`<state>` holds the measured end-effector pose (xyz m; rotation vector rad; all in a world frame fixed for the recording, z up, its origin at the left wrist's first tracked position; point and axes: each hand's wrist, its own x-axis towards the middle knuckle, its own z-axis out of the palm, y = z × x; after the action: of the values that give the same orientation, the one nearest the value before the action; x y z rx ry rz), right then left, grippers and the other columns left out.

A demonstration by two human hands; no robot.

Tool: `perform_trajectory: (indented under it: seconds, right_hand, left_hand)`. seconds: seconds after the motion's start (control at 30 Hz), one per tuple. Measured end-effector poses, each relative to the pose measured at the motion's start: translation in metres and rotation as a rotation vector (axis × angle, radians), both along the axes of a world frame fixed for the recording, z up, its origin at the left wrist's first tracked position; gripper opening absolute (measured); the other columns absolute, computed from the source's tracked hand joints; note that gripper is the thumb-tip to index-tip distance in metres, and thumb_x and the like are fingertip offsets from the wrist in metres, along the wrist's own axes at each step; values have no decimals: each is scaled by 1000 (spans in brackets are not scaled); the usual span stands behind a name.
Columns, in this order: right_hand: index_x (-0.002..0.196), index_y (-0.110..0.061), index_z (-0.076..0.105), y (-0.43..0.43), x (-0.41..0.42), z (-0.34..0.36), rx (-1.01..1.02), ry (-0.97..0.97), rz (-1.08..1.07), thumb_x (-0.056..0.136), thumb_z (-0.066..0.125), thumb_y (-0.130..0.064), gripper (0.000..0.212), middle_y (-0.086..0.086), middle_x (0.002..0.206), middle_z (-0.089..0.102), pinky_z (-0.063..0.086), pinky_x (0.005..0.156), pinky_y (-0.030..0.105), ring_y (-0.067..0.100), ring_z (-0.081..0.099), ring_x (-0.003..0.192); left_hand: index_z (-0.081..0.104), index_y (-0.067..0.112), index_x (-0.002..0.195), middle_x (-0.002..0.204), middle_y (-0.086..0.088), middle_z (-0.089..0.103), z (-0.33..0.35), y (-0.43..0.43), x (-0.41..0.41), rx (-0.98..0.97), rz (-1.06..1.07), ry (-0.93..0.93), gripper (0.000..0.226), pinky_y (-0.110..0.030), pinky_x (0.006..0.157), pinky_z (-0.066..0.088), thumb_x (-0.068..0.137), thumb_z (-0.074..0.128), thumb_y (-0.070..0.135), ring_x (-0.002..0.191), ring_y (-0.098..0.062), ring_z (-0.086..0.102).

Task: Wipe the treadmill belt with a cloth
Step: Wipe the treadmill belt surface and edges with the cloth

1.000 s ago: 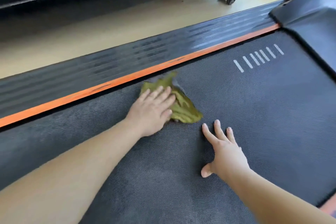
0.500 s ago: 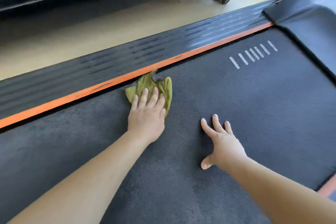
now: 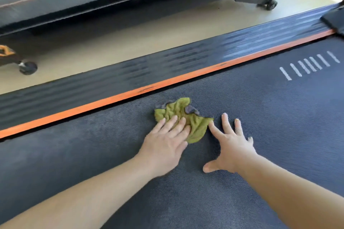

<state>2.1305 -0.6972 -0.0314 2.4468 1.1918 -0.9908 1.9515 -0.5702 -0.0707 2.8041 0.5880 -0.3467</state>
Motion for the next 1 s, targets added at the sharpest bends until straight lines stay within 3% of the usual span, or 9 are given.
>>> perform_trajectory:
  seconds: [0.1, 0.2, 0.27, 0.4, 0.47, 0.6, 0.77, 0.93, 1.0]
  right_hand:
    - [152, -53, -20, 0, -3, -8, -21, -24, -6, 50, 86, -72, 149, -7, 159, -41, 14, 116, 72, 34, -29, 151]
    - [151, -54, -23, -2, -2, -6, -7, -8, -23, 51, 87, -70, 150, -7, 159, -41, 13, 117, 72, 33, -30, 150]
    - [151, -54, -22, -1, -2, -9, 12, -8, -28, 50, 87, -69, 150, -8, 159, -40, 13, 117, 72, 33, -30, 150]
    - [151, -55, -20, -2, -1, -9, 15, -7, -32, 48, 88, -70, 150, -9, 160, -39, 13, 117, 73, 32, -29, 151]
    - [151, -55, -20, -3, -1, -10, 21, -9, -29, 49, 88, -70, 150, -8, 160, -39, 13, 117, 72, 32, -29, 151]
    - [151, -53, -22, -3, -2, -7, 17, -7, -21, 50, 87, -71, 149, -7, 160, -40, 14, 117, 72, 33, -29, 151]
    - [152, -53, -22, -3, -2, -4, 4, 8, -24, 52, 87, -70, 148, -7, 160, -39, 11, 117, 72, 33, -29, 151]
    - [152, -52, -24, -3, -2, -4, -5, 4, -13, 53, 85, -73, 149, -7, 159, -41, 12, 117, 72, 32, -30, 150]
    - [151, -52, -24, -3, -3, -5, 2, 9, -14, 53, 85, -71, 148, -7, 159, -41, 11, 117, 72, 33, -30, 150]
  left_hand:
    - [40, 30, 154, 165, 9, 28, 2, 46, -2, 104, 68, -65, 56, -45, 126, 15, 105, 19, 47, 154, -14, 21]
    - [69, 17, 128, 143, -8, 60, 8, 63, 11, 186, 169, -237, 41, -49, 111, 39, 100, 47, 39, 132, -30, 53]
    - [59, 23, 142, 156, -8, 46, 1, 67, 17, 143, 155, -251, 47, -50, 119, 30, 101, 50, 44, 143, -31, 40]
    - [2, 39, 162, 170, 7, -10, -17, 56, 26, 15, 243, -30, 61, -45, 126, -10, 105, 18, 56, 156, -20, -18]
    - [-1, 35, 162, 170, 6, -12, -16, 31, 24, 21, 206, -40, 60, -49, 125, -9, 106, 15, 50, 155, -23, -18]
    - [4, 35, 163, 168, 10, -10, -13, 34, 0, 14, -165, -27, 57, -45, 127, -5, 108, 17, 46, 155, -14, -15]
    - [11, 32, 163, 171, 6, 4, -6, 48, 14, 63, 173, -24, 57, -47, 127, 2, 107, 15, 44, 157, -17, -6]
    - [23, 22, 161, 169, 3, 7, -6, -1, -3, -53, -262, -76, 55, -40, 128, 1, 109, 27, 36, 157, -14, -1]
    - [18, 24, 162, 169, 5, 7, -5, 28, -3, 25, -179, -73, 54, -39, 128, -1, 110, 25, 35, 157, -12, -1]
